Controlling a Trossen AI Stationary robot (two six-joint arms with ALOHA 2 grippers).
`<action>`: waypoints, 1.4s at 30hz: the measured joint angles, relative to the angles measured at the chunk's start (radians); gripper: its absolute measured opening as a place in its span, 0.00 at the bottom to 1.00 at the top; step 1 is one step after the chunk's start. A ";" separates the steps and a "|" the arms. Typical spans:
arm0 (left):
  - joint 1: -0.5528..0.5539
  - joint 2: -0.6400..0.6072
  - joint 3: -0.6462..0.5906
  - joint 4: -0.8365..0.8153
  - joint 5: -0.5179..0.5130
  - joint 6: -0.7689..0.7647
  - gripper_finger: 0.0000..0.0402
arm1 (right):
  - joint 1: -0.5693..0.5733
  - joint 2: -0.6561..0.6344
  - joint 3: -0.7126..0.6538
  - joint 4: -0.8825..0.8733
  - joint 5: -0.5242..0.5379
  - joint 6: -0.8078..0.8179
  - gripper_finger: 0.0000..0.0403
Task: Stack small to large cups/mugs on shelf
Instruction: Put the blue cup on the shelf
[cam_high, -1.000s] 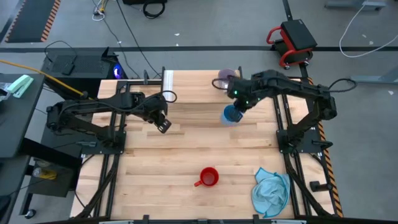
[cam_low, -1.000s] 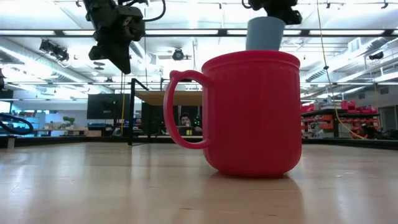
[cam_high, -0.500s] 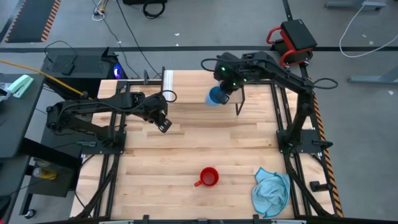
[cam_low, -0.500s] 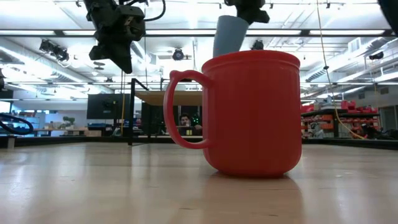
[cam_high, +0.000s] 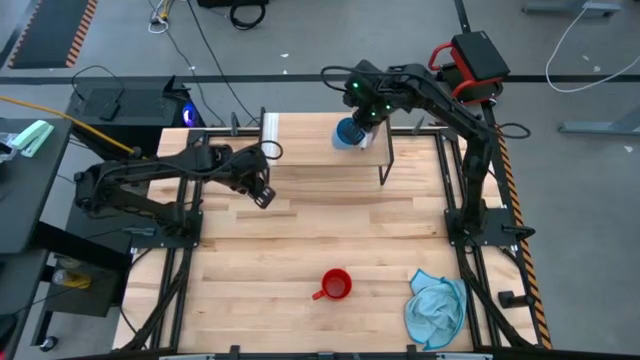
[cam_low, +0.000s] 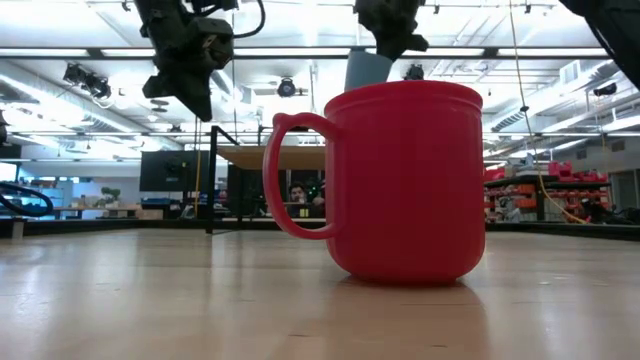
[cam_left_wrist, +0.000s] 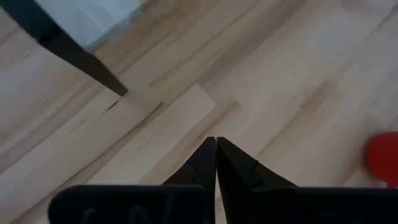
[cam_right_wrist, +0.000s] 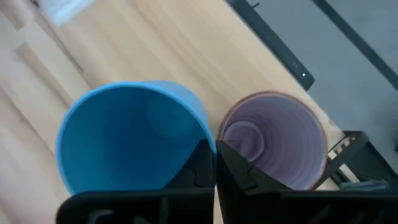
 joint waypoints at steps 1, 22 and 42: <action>0.009 0.000 0.000 0.000 0.000 0.000 0.04 | -0.009 0.000 0.000 0.001 0.000 0.000 0.01; 0.088 0.000 0.000 0.006 0.001 0.021 0.05 | -0.074 0.107 0.000 0.174 -0.101 -0.075 0.01; 0.088 0.000 0.000 0.016 0.001 0.004 0.05 | -0.076 0.158 -0.001 0.193 -0.112 -0.169 0.01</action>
